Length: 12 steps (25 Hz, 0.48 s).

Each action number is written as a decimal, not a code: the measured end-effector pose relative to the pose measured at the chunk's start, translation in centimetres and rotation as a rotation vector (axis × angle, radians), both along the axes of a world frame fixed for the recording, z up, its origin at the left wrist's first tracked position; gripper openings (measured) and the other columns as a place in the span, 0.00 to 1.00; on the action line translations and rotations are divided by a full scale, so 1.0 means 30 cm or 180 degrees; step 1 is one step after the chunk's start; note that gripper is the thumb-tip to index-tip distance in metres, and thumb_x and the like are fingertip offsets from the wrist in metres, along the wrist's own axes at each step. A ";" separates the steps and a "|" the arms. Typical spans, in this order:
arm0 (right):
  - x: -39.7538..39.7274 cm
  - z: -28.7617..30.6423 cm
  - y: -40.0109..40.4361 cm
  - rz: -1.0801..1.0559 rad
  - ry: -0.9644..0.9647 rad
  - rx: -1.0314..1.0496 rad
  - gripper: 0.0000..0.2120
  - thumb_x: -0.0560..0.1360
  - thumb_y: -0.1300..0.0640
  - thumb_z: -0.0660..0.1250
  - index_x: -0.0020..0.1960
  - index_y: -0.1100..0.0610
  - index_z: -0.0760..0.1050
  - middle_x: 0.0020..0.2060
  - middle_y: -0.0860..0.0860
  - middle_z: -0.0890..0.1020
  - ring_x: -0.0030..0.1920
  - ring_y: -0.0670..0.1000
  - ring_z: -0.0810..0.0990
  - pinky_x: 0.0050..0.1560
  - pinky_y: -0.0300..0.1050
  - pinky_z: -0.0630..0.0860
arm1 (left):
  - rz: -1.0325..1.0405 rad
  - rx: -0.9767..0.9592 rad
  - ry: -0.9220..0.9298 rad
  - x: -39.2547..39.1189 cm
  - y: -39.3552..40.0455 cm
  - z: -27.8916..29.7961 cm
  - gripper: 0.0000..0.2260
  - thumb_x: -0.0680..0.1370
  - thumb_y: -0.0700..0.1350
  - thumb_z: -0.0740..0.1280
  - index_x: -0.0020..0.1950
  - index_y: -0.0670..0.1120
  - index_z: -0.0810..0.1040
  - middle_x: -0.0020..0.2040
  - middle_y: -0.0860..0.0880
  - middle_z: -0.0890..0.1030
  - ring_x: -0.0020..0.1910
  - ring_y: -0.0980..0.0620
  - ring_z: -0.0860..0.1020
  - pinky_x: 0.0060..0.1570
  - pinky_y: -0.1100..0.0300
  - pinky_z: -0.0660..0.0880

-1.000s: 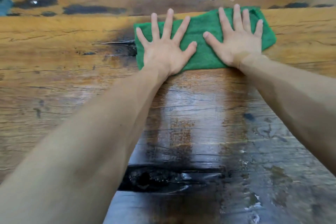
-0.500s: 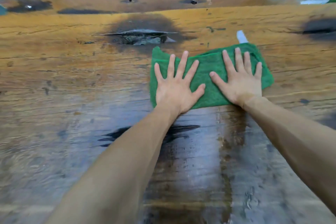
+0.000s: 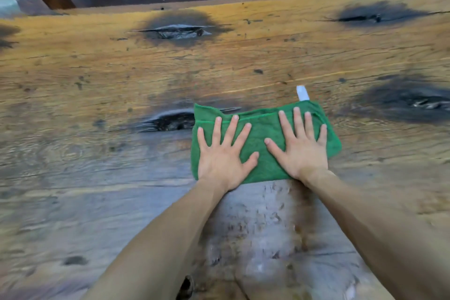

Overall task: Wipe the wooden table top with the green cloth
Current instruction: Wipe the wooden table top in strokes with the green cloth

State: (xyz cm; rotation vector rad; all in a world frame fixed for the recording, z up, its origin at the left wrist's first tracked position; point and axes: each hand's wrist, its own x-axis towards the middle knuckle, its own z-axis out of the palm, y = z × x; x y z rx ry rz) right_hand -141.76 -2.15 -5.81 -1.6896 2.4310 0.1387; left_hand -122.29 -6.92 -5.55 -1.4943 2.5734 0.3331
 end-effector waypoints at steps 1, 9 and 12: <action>0.015 -0.001 0.050 0.0000 -0.0019 0.0013 0.41 0.72 0.25 0.36 0.80 0.41 0.38 0.81 0.51 0.40 0.80 0.55 0.38 0.76 0.67 0.40 | -0.0004 0.0011 -0.0008 0.017 0.052 0.000 0.33 0.78 0.71 0.41 0.80 0.62 0.36 0.81 0.55 0.35 0.80 0.42 0.35 0.72 0.30 0.36; 0.125 0.030 0.490 0.0070 -0.0071 0.0114 0.40 0.72 0.26 0.35 0.80 0.41 0.36 0.81 0.51 0.39 0.80 0.55 0.36 0.75 0.67 0.37 | 0.0045 0.0074 0.0010 0.131 0.514 0.024 0.33 0.78 0.70 0.42 0.81 0.61 0.38 0.81 0.54 0.35 0.80 0.41 0.36 0.72 0.29 0.35; 0.144 0.036 0.660 0.0128 -0.0047 0.0059 0.39 0.74 0.26 0.37 0.80 0.41 0.38 0.81 0.51 0.41 0.80 0.56 0.38 0.75 0.68 0.39 | 0.0042 0.0025 0.0104 0.158 0.691 0.029 0.34 0.79 0.70 0.46 0.82 0.59 0.47 0.83 0.52 0.44 0.81 0.40 0.43 0.73 0.28 0.40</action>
